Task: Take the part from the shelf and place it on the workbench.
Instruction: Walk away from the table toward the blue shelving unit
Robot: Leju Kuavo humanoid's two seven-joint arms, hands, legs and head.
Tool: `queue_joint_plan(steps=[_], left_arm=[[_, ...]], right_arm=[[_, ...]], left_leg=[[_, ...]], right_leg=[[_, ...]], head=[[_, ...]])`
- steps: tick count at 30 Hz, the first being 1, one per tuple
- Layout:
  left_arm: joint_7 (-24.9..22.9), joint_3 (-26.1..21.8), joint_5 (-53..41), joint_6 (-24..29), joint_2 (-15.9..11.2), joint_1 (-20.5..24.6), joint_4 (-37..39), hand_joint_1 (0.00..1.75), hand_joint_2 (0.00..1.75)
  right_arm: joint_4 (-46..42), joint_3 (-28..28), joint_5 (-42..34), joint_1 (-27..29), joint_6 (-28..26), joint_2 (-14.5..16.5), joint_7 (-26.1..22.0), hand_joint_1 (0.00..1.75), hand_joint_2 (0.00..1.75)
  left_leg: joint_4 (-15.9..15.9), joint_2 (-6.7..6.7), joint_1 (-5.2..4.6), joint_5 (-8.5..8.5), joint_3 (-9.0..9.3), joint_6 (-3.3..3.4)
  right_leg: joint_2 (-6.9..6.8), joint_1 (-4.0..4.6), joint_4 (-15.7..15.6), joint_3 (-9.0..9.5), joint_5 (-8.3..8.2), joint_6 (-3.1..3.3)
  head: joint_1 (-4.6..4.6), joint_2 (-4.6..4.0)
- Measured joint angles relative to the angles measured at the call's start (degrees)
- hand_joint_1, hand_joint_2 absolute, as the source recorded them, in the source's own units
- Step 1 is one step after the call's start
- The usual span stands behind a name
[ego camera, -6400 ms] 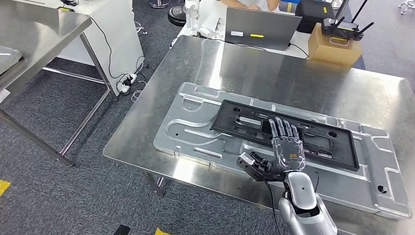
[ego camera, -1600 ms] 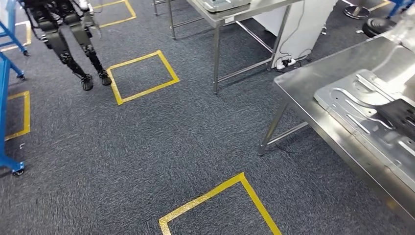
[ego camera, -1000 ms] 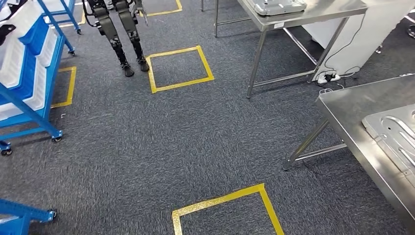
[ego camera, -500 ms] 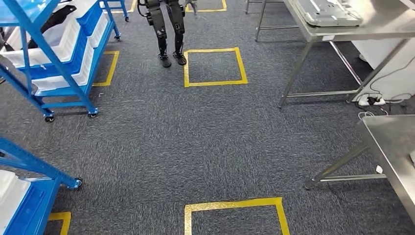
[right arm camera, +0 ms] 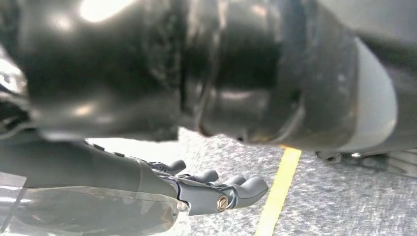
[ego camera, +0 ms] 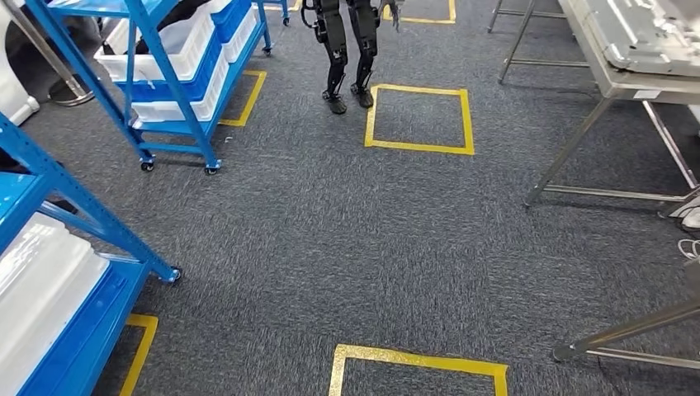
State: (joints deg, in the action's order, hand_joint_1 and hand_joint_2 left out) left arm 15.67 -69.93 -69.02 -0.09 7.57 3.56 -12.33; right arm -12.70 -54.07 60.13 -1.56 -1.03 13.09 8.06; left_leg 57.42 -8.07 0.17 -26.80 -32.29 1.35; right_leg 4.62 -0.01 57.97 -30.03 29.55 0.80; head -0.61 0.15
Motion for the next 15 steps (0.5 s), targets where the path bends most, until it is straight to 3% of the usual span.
queue_joint_plan(steps=[1,3,5,6,7,8,10,12,14,15], left_arm=[[0.0,0.0,0.0,0.0,0.0,-0.1,0.0,0.0,0.0],[0.0,0.0,0.0,0.0,-0.1,-0.2,0.0,0.0,0.0],[0.0,-0.1,0.0,0.0,-0.1,0.0,0.0,0.0,0.0],[0.0,-0.1,0.0,0.0,-0.1,0.1,0.0,0.0,0.0],[0.0,-0.1,0.0,0.0,0.0,0.1,0.0,0.0,0.0],[0.0,-0.1,0.0,0.0,0.0,0.0,0.0,0.0,0.0],[0.0,-0.1,0.0,0.0,0.0,-0.2,0.0,0.0,0.0],[0.0,-0.1,0.0,0.0,0.0,-0.1,0.0,0.0,0.0],[0.0,-0.1,0.0,0.0,-0.1,-0.1,0.0,0.0,0.0],[0.0,-0.1,0.0,0.0,-0.1,-0.1,0.0,0.0,0.0]], right_arm=[[0.0,0.0,0.0,0.0,0.0,0.0,0.0,0.0,0.0],[0.0,0.0,0.0,0.0,0.0,0.1,0.0,0.0,0.0],[0.0,0.0,0.0,0.2,0.0,0.1,0.0,0.0,0.0],[0.0,0.0,0.0,0.3,0.0,0.1,0.0,0.0,0.0],[0.0,0.0,0.0,0.3,0.0,0.1,0.0,0.0,0.0],[0.0,0.0,0.0,0.4,0.0,0.1,0.0,0.0,0.0],[0.0,0.0,0.0,0.4,0.0,0.1,0.0,0.0,0.0],[0.0,0.0,0.0,0.3,0.0,0.1,0.0,0.0,0.0],[0.0,0.0,0.0,0.2,0.0,0.1,0.0,0.0,0.0],[0.0,0.0,0.0,0.1,0.0,0.1,0.0,0.0,0.0]], left_leg=[[0.1,0.17,0.08,-0.06,-0.18,-0.32],[2.4,2.75,-0.05,-1.56,-1.34,-0.81],[9.0,6.1,0.03,-4.96,-4.51,-1.24],[12.7,6.86,0.21,-6.47,-6.39,-1.5],[15.2,7.29,0.41,-7.17,-7.66,-1.75],[15.7,7.62,0.61,-6.75,-7.88,-1.96],[10.3,8.81,0.88,-3.35,-4.93,-2.16],[3.0,11.17,0.62,-0.78,-1.04,-1.87],[0.5,12.01,0.16,-0.48,0.22,-1.3],[0.4,11.31,0.06,-0.38,0.09,-0.97]], right_leg=[[-0.75,-0.06,-0.3,0.16,-0.17,0.27],[-2.35,-0.28,-1.2,0.66,-0.5,0.91],[-4.29,-0.22,-1.5,0.94,-0.47,1.3],[-5.37,-0.14,-1.5,0.97,-0.35,1.4],[-6.38,-0.09,-1.4,1.01,-0.21,1.43],[-7.3,-0.08,-1.4,1.06,-0.04,1.38],[-8.8,-0.15,-1.1,1.31,0.38,1.07],[-10.07,0.0,-0.8,1.66,0.93,0.5],[-11.1,0.2,-0.7,1.96,1.28,-0.06],[-11.57,0.24,-0.7,2.13,1.36,-0.33]], head=[[0.02,0.0],[0.05,0.0],[0.07,0.0],[0.07,0.0],[0.07,0.0],[0.07,0.0],[0.07,0.0],[0.05,0.0],[0.04,0.0],[0.03,0.0]])
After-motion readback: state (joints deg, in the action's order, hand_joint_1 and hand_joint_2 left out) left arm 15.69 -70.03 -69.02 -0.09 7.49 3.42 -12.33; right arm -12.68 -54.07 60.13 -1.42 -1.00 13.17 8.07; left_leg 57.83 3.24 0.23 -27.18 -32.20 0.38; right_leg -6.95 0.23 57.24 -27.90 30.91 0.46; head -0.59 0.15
